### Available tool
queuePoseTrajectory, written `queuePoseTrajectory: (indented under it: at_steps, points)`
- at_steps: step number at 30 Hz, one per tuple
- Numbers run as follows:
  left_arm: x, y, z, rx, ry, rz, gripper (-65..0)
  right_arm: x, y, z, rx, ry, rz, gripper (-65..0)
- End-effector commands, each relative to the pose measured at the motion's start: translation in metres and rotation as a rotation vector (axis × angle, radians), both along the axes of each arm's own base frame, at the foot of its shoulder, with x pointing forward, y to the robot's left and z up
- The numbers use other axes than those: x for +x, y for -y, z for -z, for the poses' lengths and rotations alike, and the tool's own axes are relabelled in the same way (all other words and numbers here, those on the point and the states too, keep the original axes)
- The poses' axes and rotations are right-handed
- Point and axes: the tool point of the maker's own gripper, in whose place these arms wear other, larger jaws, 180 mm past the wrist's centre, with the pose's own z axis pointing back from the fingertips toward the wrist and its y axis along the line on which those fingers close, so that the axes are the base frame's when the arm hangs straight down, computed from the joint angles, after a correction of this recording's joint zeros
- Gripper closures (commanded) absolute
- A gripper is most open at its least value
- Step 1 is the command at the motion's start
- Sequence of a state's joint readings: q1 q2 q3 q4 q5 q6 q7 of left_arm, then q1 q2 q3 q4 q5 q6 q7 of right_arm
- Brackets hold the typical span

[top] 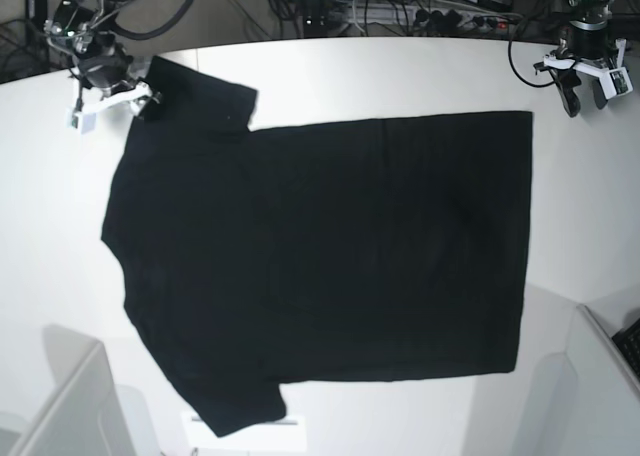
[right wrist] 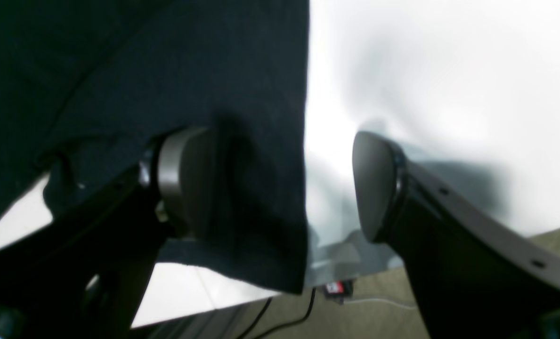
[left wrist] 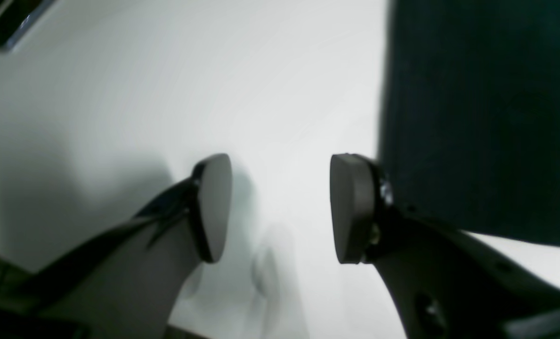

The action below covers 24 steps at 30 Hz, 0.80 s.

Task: Fold the T-shirt properly
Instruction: 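Lower both grippers to the shoulder corners of the black T-shirt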

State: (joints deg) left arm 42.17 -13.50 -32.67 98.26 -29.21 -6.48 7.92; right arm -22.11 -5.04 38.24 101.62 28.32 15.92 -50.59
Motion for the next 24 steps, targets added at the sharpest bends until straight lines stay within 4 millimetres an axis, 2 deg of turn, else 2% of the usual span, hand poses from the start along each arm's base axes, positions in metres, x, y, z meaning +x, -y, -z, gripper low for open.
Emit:
queuePoseTrajectory:
  at_steps: [1,7,10,12,15,17,20,22,24]
  points:
    - [0.001,-0.004,-0.007,0.008,0.027,-0.002,-32.7,-0.003,0.0,-0.001,-0.005,0.0,-0.009,-41.1]
    - [0.005,-0.001,-0.007,-0.026,0.051,-0.013,-33.6,-0.016,-0.029,0.009,0.029,-0.044,-0.094,-41.0]
    - [0.006,-0.001,-0.007,-0.027,0.052,-0.012,-33.7,-0.02,-0.031,0.011,0.037,-0.054,-0.093,-41.0]
    - [0.007,0.007,-0.002,-0.042,0.043,0.004,-33.7,-0.02,-0.032,0.012,0.039,-0.055,-0.094,-39.5]
    - [0.01,0.022,0.007,-0.073,0.028,0.035,-33.9,-0.019,-0.03,0.013,0.037,-0.06,-0.096,-29.1]
    - [0.013,0.034,0.012,-0.097,0.024,0.059,-33.9,-0.022,-0.029,0.018,0.041,-0.075,-0.096,-18.3]
    - [0.02,0.04,0.013,-0.112,0.038,0.065,-33.9,-0.028,-0.028,0.026,0.054,-0.101,-0.091,0.0]
    - [0.018,0.044,0.018,-0.126,0.011,0.069,-33.9,-0.03,-0.029,0.029,0.06,-0.11,-0.088,0.0]
    - [0.025,0.047,0.022,-0.148,-0.019,0.071,-33.9,-0.03,-0.029,0.029,0.06,-0.111,-0.089,0.0]
